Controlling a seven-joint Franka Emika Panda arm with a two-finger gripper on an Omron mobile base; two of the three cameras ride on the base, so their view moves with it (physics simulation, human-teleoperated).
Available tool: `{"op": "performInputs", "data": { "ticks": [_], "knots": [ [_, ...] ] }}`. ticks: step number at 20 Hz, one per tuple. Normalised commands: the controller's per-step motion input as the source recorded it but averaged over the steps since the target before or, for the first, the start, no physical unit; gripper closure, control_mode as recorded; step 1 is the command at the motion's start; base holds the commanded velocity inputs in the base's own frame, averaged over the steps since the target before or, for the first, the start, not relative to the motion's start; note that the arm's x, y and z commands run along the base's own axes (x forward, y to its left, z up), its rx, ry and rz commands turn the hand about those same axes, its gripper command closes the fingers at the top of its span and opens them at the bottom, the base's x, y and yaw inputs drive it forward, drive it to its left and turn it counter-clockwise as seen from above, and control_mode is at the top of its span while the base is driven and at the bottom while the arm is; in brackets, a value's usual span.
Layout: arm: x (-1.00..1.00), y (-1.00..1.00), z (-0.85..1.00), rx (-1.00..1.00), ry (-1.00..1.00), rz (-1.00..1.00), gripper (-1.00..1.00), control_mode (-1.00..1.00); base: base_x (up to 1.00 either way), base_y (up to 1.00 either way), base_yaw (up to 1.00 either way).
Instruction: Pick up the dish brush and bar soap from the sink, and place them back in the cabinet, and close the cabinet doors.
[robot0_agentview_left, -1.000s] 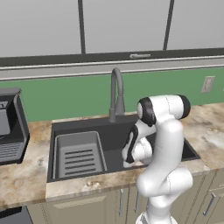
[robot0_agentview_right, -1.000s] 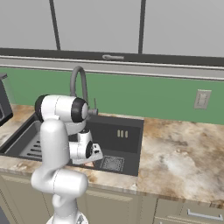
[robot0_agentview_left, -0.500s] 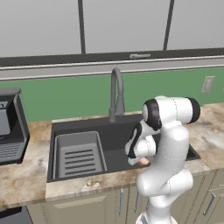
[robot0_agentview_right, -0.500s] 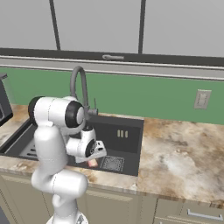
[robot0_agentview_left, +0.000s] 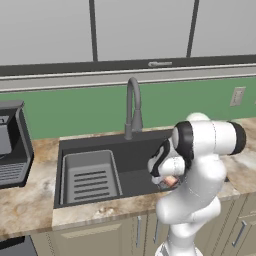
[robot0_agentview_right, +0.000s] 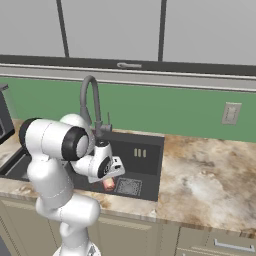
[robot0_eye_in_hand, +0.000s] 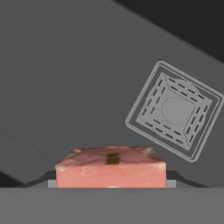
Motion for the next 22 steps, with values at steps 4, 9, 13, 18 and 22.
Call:
{"op": "performInputs", "data": {
  "ticks": [4, 9, 13, 18, 22],
  "knots": [
    [-0.13, -0.11, 0.4, 0.0, -0.05, 0.0, 1.0, -1.0, 0.0, 0.0, 0.0],
    [-0.08, -0.09, 0.49, 0.0, -0.04, 0.0, 1.0, -1.0, 0.0, 0.0, 0.0],
    [-0.04, -0.08, 0.49, 0.0, -0.04, 0.0, 1.0, -1.0, 0.0, 0.0, 0.0],
    [-0.01, -0.06, 0.53, 0.0, -0.02, 0.0, 1.0, -1.0, 0.0, 0.0, 0.0],
    [-0.05, -0.01, 0.52, 0.0, -0.02, 0.0, 1.0, -1.0, 0.0, 0.0, 0.0]
  ]
}}
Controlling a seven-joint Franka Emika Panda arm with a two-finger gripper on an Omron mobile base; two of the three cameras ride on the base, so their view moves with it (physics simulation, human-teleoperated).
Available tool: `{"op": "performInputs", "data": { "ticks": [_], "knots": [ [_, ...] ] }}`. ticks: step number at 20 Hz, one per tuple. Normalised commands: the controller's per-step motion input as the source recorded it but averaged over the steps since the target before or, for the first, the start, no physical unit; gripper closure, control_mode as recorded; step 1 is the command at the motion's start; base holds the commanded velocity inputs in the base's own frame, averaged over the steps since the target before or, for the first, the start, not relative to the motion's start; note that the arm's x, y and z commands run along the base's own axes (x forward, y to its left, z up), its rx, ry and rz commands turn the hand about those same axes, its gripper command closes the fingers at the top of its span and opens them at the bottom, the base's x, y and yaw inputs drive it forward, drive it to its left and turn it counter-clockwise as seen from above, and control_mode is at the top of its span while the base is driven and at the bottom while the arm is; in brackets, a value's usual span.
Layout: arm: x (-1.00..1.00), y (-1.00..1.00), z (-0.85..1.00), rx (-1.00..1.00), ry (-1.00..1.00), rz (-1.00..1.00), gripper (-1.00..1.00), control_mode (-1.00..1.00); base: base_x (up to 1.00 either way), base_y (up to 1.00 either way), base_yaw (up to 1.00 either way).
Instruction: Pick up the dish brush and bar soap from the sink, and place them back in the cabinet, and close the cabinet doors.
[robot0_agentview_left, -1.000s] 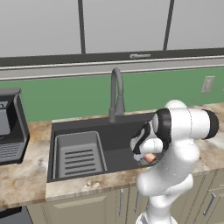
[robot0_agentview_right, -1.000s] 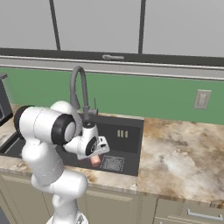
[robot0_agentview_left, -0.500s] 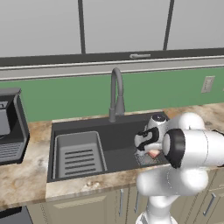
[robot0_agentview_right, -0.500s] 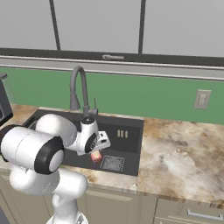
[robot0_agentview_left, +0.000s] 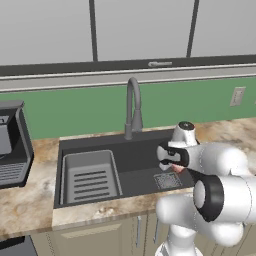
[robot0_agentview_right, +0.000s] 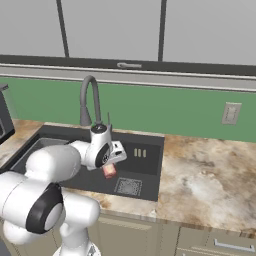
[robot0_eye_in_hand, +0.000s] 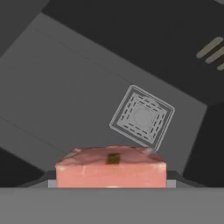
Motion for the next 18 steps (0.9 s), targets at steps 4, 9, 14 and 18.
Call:
{"op": "performInputs", "data": {
  "ticks": [4, 9, 14, 18],
  "knots": [
    [-0.09, 0.0, 0.52, 0.0, -0.01, -0.01, 1.0, -1.0, 0.0, 0.0, 0.0],
    [-0.18, -0.03, 0.53, 0.02, 0.0, -0.02, 1.0, -1.0, 0.0, 0.0, 0.0],
    [-0.18, -0.03, 0.53, 0.02, 0.0, -0.02, 1.0, -1.0, 0.0, 0.0, 0.0],
    [-0.14, -0.07, 0.52, 0.04, 0.0, -0.02, 1.0, -1.0, 0.0, 0.0, 0.0]
  ]
}}
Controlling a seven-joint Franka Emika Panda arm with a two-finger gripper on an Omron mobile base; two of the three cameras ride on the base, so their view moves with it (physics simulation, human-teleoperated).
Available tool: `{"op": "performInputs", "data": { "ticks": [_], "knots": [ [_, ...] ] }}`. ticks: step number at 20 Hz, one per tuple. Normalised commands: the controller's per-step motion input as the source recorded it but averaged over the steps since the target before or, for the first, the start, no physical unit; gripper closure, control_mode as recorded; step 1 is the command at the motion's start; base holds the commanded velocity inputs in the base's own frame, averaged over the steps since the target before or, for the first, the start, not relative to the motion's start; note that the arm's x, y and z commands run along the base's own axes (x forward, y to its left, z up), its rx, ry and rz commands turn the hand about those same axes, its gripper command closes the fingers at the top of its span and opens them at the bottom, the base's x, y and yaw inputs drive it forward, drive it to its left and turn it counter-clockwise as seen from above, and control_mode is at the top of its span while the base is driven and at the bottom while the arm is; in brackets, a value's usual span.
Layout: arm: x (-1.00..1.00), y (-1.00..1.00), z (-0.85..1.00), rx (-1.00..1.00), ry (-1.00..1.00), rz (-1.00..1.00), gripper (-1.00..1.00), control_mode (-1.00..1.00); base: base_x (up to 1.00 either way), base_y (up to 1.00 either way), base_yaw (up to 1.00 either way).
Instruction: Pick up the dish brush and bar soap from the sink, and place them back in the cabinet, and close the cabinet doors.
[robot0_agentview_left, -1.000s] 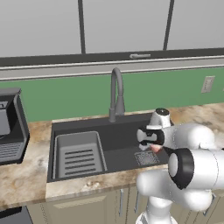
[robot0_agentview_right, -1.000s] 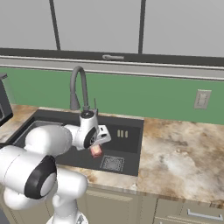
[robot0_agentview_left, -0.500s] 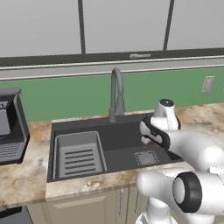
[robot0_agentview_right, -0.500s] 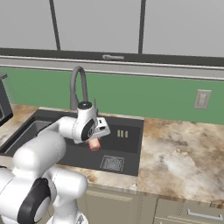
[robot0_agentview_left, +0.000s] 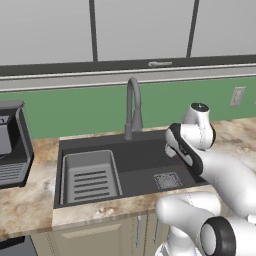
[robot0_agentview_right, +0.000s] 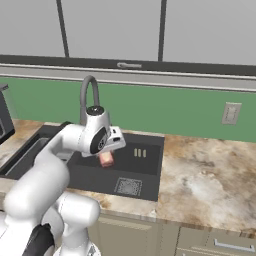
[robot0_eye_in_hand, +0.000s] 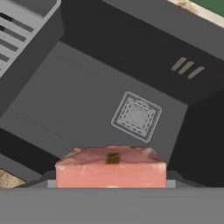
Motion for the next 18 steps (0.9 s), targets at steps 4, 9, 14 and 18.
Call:
{"op": "performInputs", "data": {
  "ticks": [4, 9, 14, 18],
  "knots": [
    [-0.13, 0.0, 0.51, 0.02, 0.0, -0.05, 1.0, -1.0, 0.0, 0.0, 0.0],
    [-0.14, 0.0, 0.46, 0.01, 0.0, -0.09, 1.0, -1.0, 0.0, 0.0, 0.0],
    [-0.09, 0.0, 0.44, 0.0, 0.0, -0.12, 1.0, -1.0, 0.0, 0.0, 0.0],
    [-0.06, 0.0, 0.41, 0.0, 0.0, -0.13, 1.0, -1.0, 0.0, 0.0, 0.0]
  ]
}}
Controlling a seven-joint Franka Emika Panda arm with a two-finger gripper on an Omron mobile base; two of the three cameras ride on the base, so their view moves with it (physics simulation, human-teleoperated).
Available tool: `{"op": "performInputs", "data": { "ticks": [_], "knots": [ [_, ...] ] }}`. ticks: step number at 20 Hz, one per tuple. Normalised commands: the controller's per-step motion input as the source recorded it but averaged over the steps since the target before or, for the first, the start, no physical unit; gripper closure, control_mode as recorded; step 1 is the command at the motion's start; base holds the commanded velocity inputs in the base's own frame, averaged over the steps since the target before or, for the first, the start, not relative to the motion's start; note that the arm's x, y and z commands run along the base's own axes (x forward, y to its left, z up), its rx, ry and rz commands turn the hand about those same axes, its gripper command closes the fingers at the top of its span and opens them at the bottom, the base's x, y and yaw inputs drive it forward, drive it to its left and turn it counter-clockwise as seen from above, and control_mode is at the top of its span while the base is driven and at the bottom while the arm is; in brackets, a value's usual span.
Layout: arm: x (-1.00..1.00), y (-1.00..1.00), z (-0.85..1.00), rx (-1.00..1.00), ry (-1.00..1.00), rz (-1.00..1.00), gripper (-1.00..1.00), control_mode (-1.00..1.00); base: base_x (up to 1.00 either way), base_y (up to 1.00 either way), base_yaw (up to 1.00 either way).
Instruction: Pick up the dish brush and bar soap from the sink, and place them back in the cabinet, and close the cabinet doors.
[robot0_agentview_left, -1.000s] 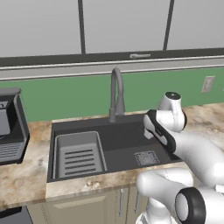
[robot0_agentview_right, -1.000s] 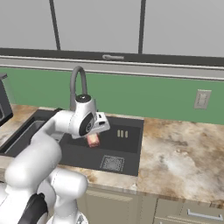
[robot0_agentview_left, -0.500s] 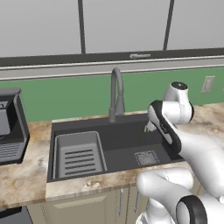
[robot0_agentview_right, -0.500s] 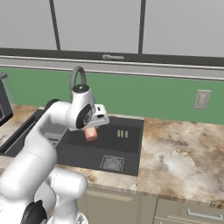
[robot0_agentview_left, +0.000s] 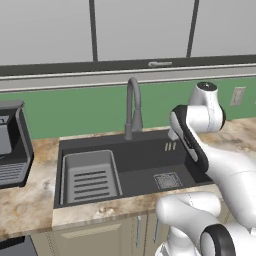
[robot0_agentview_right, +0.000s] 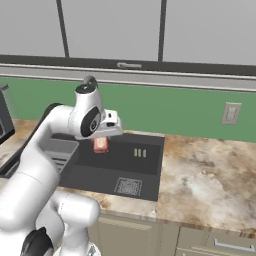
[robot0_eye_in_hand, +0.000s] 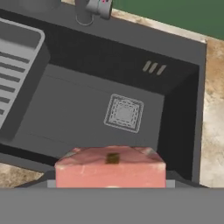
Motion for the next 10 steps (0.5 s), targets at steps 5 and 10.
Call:
{"op": "performInputs", "data": {
  "ticks": [5, 10],
  "knots": [
    [-0.12, 0.0, 0.31, 0.0, 0.0, -0.13, 1.0, -1.0, 0.0, 0.0, 0.0],
    [-0.24, 0.0, 0.1, 0.0, 0.0, -0.12, 1.0, -1.0, 0.0, 0.0, 0.0]
  ]
}}
